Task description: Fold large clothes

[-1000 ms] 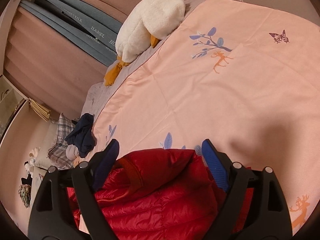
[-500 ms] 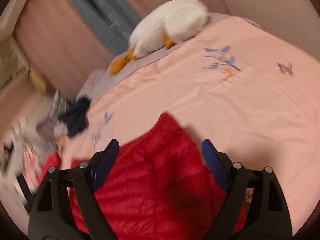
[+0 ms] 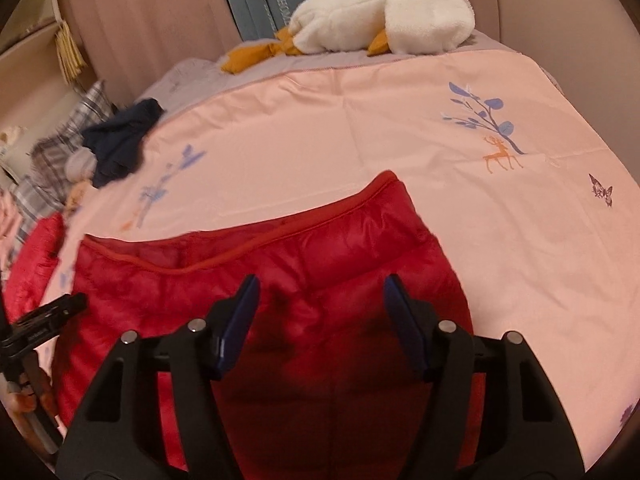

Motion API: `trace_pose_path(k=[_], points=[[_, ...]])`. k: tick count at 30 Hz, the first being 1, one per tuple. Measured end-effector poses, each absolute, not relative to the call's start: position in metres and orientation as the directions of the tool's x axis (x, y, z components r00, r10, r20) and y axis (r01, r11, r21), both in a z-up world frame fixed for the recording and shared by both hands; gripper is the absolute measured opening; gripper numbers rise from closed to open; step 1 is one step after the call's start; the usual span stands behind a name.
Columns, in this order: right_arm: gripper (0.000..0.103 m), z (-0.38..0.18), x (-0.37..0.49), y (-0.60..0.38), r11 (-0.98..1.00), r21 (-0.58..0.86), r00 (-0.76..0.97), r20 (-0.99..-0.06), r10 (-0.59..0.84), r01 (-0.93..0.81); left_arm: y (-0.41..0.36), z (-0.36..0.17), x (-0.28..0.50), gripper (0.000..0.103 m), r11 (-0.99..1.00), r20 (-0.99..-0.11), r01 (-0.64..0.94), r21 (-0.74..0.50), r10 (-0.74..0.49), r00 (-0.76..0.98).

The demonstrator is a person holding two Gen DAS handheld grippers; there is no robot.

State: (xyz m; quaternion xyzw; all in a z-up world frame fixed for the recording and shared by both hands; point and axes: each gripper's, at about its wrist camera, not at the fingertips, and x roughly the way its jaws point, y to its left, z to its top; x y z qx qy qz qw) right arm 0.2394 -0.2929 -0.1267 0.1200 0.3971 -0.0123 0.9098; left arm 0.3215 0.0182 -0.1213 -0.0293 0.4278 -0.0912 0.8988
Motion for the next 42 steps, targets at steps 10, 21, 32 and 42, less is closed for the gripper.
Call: trace_pose_path(k=[10, 21, 32, 42], points=[[0.068, -0.172, 0.271, -0.305, 0.952, 0.251, 0.565, -0.817, 0.111, 0.175, 0.021, -0.161, 0.342, 0.08, 0.984, -0.816, 0.111, -0.14, -0.179, 0.55], [0.07, -0.171, 0.268, -0.306, 0.947, 0.267, 0.583, -0.804, 0.116, 0.18, 0.017, -0.169, 0.344, 0.083, 0.985, -0.815, 0.103, -0.141, -0.174, 0.553], [0.07, -0.109, 0.19, -0.276, 0.988, 0.144, 0.732, -0.679, 0.054, 0.061, 0.012, -0.13, 0.296, 0.083, 0.986, -0.757, 0.134, -0.096, -0.159, 0.634], [0.07, -0.126, 0.132, -0.254, 0.999, 0.031, 0.731, -0.682, 0.003, 0.025, -0.006, -0.116, 0.238, 0.083, 0.971, -0.696, 0.22, -0.088, -0.218, 0.684]])
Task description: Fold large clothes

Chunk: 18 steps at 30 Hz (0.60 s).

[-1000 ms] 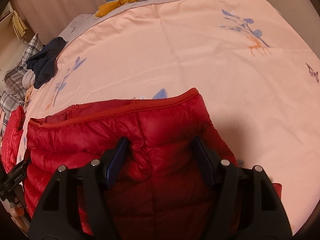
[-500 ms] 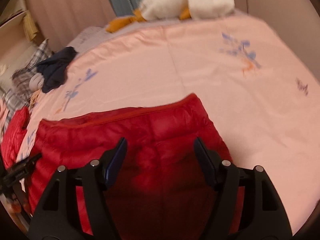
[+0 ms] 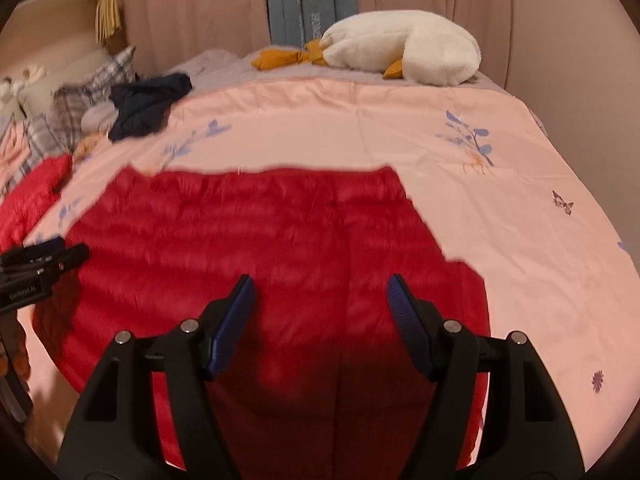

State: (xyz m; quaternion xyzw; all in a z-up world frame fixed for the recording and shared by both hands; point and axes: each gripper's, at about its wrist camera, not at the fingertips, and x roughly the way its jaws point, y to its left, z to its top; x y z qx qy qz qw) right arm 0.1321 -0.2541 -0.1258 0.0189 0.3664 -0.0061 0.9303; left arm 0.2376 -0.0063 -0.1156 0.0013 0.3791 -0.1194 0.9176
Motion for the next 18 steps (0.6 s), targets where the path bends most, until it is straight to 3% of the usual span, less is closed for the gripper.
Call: trace_pose_path(k=[10, 18], points=[[0.072, -0.156, 0.142, -0.255, 0.998, 0.048, 0.688, -0.726, 0.004, 0.045, -0.029, -0.148, 0.234, 0.083, 0.97, -0.726, 0.242, 0.011, -0.159, 0.669], [0.071, -0.123, 0.111, -0.273, 0.993, 0.091, 0.749, -0.663, 0.003, 0.076, -0.013, -0.136, 0.226, 0.083, 0.973, -0.716, 0.229, -0.031, -0.182, 0.674]])
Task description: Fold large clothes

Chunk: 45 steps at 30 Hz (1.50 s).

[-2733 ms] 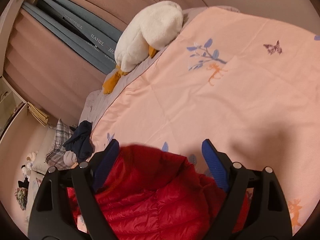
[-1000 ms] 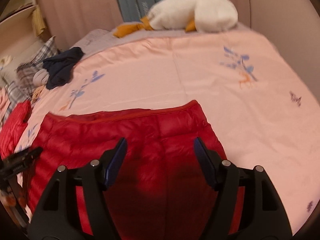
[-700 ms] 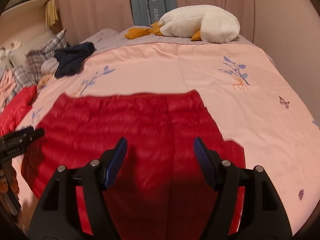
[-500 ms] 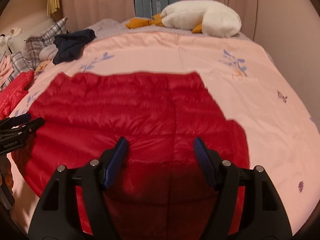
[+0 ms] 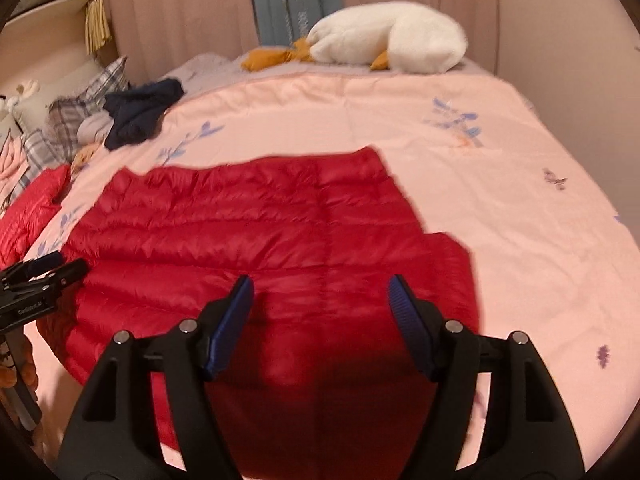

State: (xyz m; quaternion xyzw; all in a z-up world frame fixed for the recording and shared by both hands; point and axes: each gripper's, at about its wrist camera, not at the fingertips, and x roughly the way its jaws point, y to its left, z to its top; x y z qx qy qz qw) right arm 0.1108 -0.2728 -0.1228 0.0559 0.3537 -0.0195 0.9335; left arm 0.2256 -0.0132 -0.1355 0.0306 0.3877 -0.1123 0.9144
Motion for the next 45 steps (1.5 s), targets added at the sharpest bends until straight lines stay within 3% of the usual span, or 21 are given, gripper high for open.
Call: trace_pose_path(k=[6, 12, 26, 30, 35, 41, 45], points=[[0.071, -0.136, 0.1, -0.297, 0.984, 0.105, 0.713, -0.701, -0.031, 0.147, 0.011, -0.13, 0.209, 0.083, 0.981, -0.697, 0.195, -0.013, -0.149, 0.702], [0.074, -0.166, 0.106, -0.31, 0.964, 0.205, 0.681, -0.731, 0.034, 0.172, 0.02, -0.149, 0.212, 0.083, 0.981, -0.73, 0.189, -0.039, -0.157, 0.666], [0.074, -0.129, 0.071, -0.291, 0.981, 0.159, 0.758, -0.652, 0.017, 0.114, 0.04, -0.142, 0.2, 0.083, 0.987, -0.726, 0.131, -0.098, -0.161, 0.668], [0.074, -0.146, 0.075, -0.286, 0.985, 0.139, 0.728, -0.685, 0.021, 0.102, 0.046, -0.151, 0.201, 0.083, 0.986, -0.743, 0.114, -0.118, -0.164, 0.649], [0.074, -0.164, 0.087, -0.298, 0.965, 0.226, 0.7, -0.71, 0.073, 0.129, 0.045, -0.158, 0.203, 0.084, 0.986, -0.754, 0.119, -0.118, -0.167, 0.636], [0.073, -0.139, 0.074, -0.298, 0.959, 0.231, 0.699, -0.713, 0.053, 0.163, 0.048, -0.147, 0.196, 0.084, 0.986, -0.76, 0.112, -0.121, -0.164, 0.629], [0.085, -0.108, 0.055, -0.291, 0.961, 0.235, 0.726, -0.685, 0.055, 0.149, 0.05, -0.125, 0.18, 0.084, 0.987, -0.746, 0.126, -0.099, -0.157, 0.647]])
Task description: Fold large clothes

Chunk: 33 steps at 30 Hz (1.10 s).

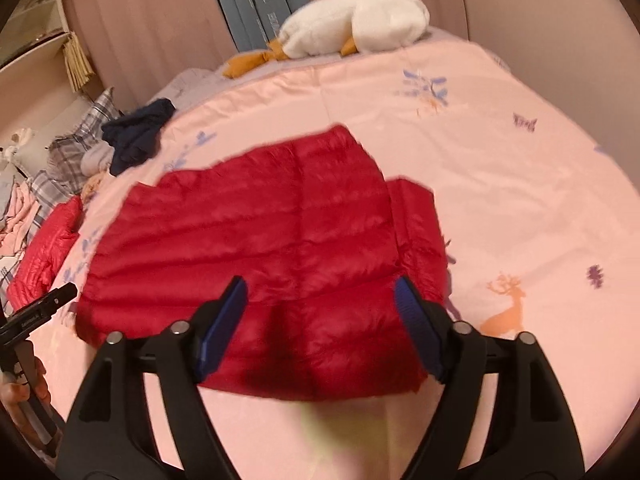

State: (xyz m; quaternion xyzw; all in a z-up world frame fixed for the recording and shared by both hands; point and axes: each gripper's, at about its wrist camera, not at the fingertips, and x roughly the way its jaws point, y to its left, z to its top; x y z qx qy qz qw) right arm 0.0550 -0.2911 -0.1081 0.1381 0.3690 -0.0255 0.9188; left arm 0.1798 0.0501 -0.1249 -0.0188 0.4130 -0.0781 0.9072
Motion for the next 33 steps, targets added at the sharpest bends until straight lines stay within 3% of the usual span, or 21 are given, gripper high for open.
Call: trace_pose_path(k=[2, 4, 7, 12, 21, 33], points=[[0.09, -0.086, 0.045, -0.282, 0.965, 0.222, 0.74, -0.671, 0.05, 0.136, 0.049, -0.107, 0.17, 0.085, 0.988, -0.73, 0.132, -0.086, -0.152, 0.667], [0.099, -0.068, 0.038, -0.275, 0.969, 0.211, 0.743, -0.668, 0.049, 0.126, 0.047, -0.091, 0.161, 0.097, 0.986, -0.711, 0.143, -0.086, -0.161, 0.684], [0.101, -0.032, 0.025, -0.261, 0.973, 0.192, 0.739, -0.672, 0.036, 0.127, 0.04, -0.062, 0.145, 0.102, 0.984, -0.69, 0.159, -0.076, -0.167, 0.704], [0.101, 0.005, 0.009, -0.247, 0.978, 0.154, 0.727, -0.686, 0.002, 0.143, 0.032, -0.014, 0.12, 0.102, 0.982, -0.666, 0.171, -0.076, -0.178, 0.725], [0.101, 0.069, -0.033, -0.222, 0.988, 0.096, 0.784, -0.619, -0.035, 0.12, 0.027, 0.07, 0.067, 0.102, 0.974, -0.594, 0.207, -0.097, -0.223, 0.773], [0.101, 0.096, -0.064, -0.212, 0.992, 0.103, 0.812, -0.583, -0.004, 0.079, 0.015, 0.097, 0.029, 0.102, 0.98, -0.577, 0.197, -0.015, -0.169, 0.799]])
